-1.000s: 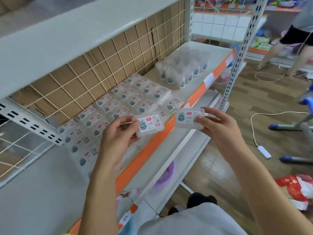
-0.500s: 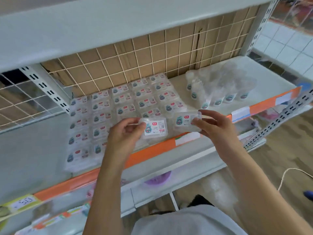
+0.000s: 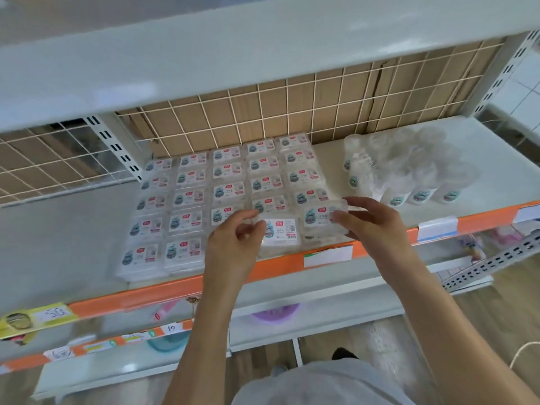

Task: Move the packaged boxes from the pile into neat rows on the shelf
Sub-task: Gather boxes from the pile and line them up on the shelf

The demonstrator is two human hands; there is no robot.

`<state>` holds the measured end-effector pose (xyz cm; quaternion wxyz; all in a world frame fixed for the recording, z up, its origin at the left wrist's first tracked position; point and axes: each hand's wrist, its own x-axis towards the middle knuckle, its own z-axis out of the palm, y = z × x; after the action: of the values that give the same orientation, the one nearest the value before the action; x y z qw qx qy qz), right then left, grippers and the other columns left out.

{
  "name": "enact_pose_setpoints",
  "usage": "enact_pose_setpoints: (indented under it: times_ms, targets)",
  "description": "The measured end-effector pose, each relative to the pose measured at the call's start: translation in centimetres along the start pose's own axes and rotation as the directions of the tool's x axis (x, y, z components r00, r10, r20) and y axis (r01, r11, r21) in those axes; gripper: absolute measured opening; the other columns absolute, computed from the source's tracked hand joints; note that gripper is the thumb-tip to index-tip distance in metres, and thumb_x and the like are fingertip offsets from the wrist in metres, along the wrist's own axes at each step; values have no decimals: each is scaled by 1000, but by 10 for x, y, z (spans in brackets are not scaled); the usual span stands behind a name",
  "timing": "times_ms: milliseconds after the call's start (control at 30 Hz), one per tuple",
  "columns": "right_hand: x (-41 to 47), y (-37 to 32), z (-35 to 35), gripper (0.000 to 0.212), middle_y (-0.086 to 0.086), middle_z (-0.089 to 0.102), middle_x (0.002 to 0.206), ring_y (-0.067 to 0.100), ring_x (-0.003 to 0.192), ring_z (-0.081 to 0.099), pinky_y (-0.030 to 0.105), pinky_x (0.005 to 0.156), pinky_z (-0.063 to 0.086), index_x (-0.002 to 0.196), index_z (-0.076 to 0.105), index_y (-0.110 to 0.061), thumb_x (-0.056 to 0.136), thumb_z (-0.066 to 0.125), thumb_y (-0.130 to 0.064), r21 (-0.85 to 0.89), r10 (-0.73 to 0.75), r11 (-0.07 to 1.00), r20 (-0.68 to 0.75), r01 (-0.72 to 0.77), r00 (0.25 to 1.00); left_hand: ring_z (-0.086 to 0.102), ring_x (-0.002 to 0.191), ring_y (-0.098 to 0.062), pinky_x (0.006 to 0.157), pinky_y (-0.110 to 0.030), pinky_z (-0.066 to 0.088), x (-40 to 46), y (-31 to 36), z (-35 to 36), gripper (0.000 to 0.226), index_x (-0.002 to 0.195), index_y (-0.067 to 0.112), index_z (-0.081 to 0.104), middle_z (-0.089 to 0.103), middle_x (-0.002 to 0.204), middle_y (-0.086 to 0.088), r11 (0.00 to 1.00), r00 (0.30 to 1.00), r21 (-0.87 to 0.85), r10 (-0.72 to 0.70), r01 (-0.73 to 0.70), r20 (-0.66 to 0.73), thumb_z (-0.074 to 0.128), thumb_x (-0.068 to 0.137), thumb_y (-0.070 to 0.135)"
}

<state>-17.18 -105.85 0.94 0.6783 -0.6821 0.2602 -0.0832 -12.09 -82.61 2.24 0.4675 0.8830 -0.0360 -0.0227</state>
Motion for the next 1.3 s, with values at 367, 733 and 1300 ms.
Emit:
enact_pose_setpoints:
  times_ms: [367,733,1300]
  targets:
    - [8,14,-2,36,-6,78,88,18,90,74,46,92,57,117,70,-23,83,79,-28,-107,-16,994,-24,14,1000,47,116,-35,92,-41,33,7,-28,23,25,108,30,74,66,115,-2,921,977,389,114,-35,-181,70,86,40]
    - [10,24,8,37,-4,70,101,13,87,67,24,67,51,118,68,-25,85,76,-39,-275,-97,959,-99,67,990,37,118,-20,95,-39,26,2,-27,24,50,109,40,71,60,113,14,779,934,541,355,-317,36,61,74,74]
    - [-30,39,-22,23,-9,60,106,8,80,60,25,70,49,119,64,-26,97,62,-34,-382,-324,892,-170,241,931,58,103,-14,96,-24,35,-59,-34,14,27,111,22,73,67,108,7,793,834,383,544,-474,-94,57,94,35]
